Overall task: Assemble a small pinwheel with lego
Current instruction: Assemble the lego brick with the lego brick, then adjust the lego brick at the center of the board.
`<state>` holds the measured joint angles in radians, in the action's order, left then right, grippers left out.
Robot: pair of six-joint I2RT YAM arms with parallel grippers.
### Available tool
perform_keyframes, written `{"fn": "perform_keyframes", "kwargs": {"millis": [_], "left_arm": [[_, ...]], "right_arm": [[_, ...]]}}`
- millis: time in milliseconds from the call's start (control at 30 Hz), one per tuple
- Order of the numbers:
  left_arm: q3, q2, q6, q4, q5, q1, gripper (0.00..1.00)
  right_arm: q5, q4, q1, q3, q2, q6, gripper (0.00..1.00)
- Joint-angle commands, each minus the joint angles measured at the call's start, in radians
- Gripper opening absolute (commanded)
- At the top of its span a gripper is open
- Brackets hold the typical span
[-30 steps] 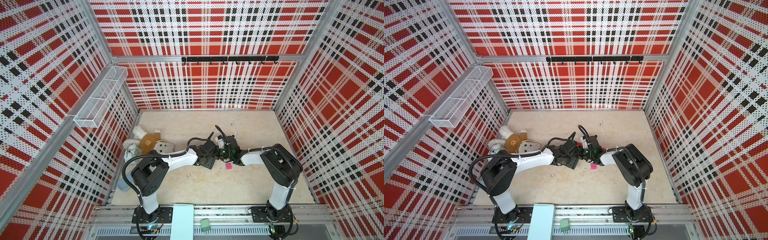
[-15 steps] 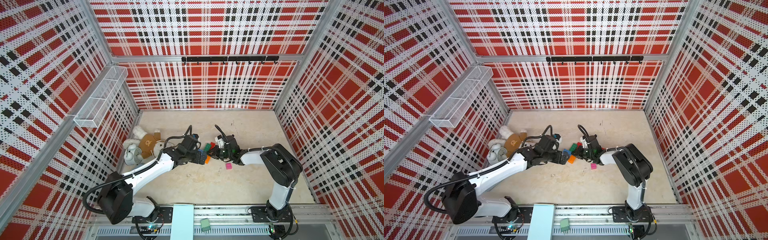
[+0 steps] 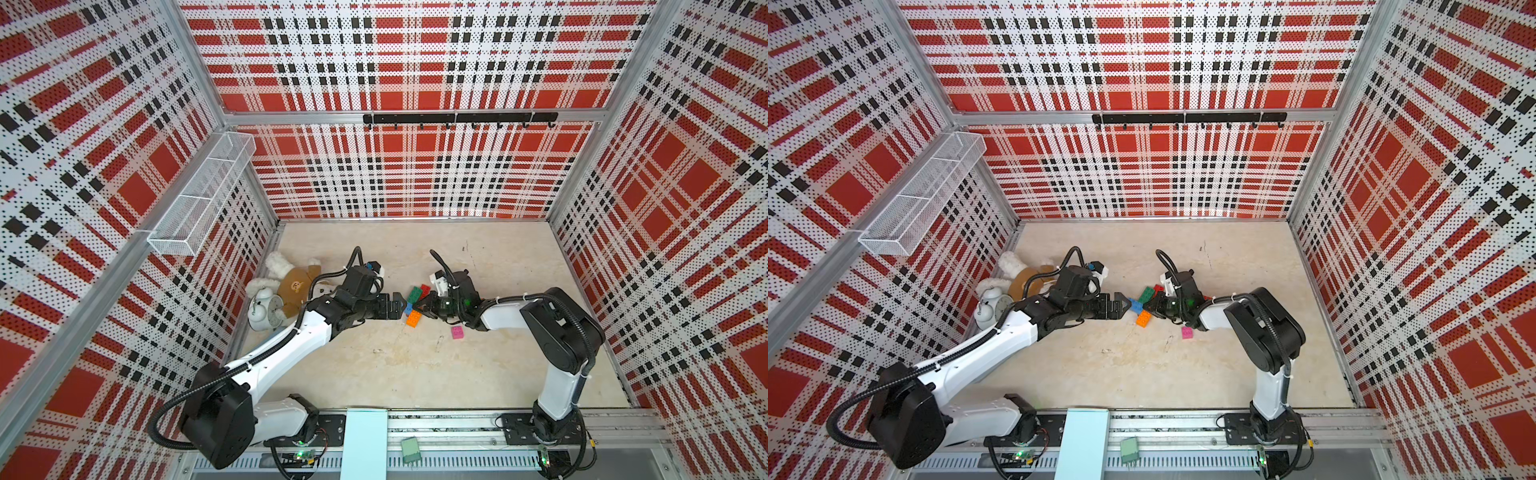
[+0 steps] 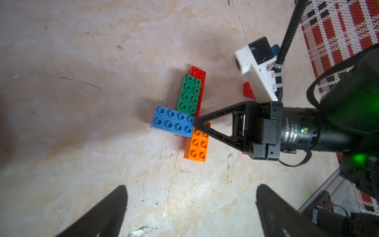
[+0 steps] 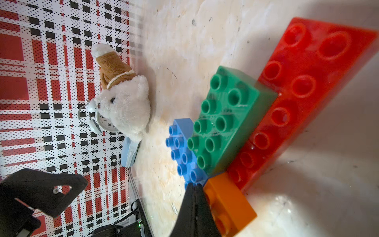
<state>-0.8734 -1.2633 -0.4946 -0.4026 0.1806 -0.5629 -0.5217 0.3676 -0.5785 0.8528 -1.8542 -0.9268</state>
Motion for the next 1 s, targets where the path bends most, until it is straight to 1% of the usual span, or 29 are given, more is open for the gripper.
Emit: {"fn": "perform_keyframes", "kwargs": {"millis": [0, 133, 233, 300, 367, 400, 433, 467, 533, 567, 633, 700, 767, 867, 967], "left_arm": [[0.022, 0.018, -0.019, 0.029, 0.015, 0.012, 0.99], [0.040, 0.043, -0.026, 0.027, 0.018, 0.032, 0.99], [0.061, 0.071, -0.045, 0.026, 0.038, 0.057, 1.00], [0.081, 0.102, -0.050, 0.021, 0.052, 0.069, 1.00], [0.106, 0.139, -0.055, 0.005, 0.050, 0.071, 1.00], [0.119, 0.158, -0.060, -0.006, 0.045, 0.072, 1.00], [0.135, 0.179, -0.068, -0.016, 0.042, 0.072, 1.00], [0.150, 0.200, -0.074, -0.018, 0.043, 0.072, 0.99], [0.181, 0.237, -0.094, -0.014, 0.046, 0.073, 1.00], [0.194, 0.248, -0.102, -0.011, 0.049, 0.072, 1.00], [0.211, 0.261, -0.112, -0.005, 0.055, 0.074, 0.99], [0.219, 0.268, -0.120, 0.005, 0.062, 0.073, 1.00], [0.223, 0.272, -0.127, 0.013, 0.066, 0.072, 0.99], [0.228, 0.271, -0.127, 0.021, 0.070, 0.071, 1.00], [0.228, 0.260, -0.124, 0.026, 0.071, 0.071, 1.00]], "right_arm": [[-0.003, -0.103, -0.002, 0.065, 0.009, 0.030, 0.01], [-0.027, -0.164, -0.001, 0.149, 0.024, 0.047, 0.03], [-0.038, -0.206, 0.005, 0.194, 0.048, 0.062, 0.07], [-0.016, -0.266, 0.026, 0.220, 0.058, 0.089, 0.15], [0.028, -0.418, 0.058, 0.288, 0.043, 0.158, 0.23], [0.066, -0.485, 0.071, 0.325, 0.035, 0.196, 0.28], [0.121, -0.567, 0.079, 0.374, 0.021, 0.240, 0.37], [0.161, -0.639, 0.087, 0.425, -0.002, 0.279, 0.42], [0.189, -0.774, 0.097, 0.558, -0.081, 0.344, 0.41], [0.201, -0.812, 0.097, 0.609, -0.117, 0.363, 0.38], [0.207, -0.851, 0.097, 0.698, -0.185, 0.388, 0.28], [0.217, -0.885, 0.097, 0.777, -0.247, 0.406, 0.22], [0.202, -0.919, 0.098, 0.850, -0.308, 0.419, 0.16], [0.150, -0.911, 0.090, 0.900, -0.364, 0.428, 0.15], [0.153, -0.902, 0.076, 0.904, -0.384, 0.435, 0.15]]}}
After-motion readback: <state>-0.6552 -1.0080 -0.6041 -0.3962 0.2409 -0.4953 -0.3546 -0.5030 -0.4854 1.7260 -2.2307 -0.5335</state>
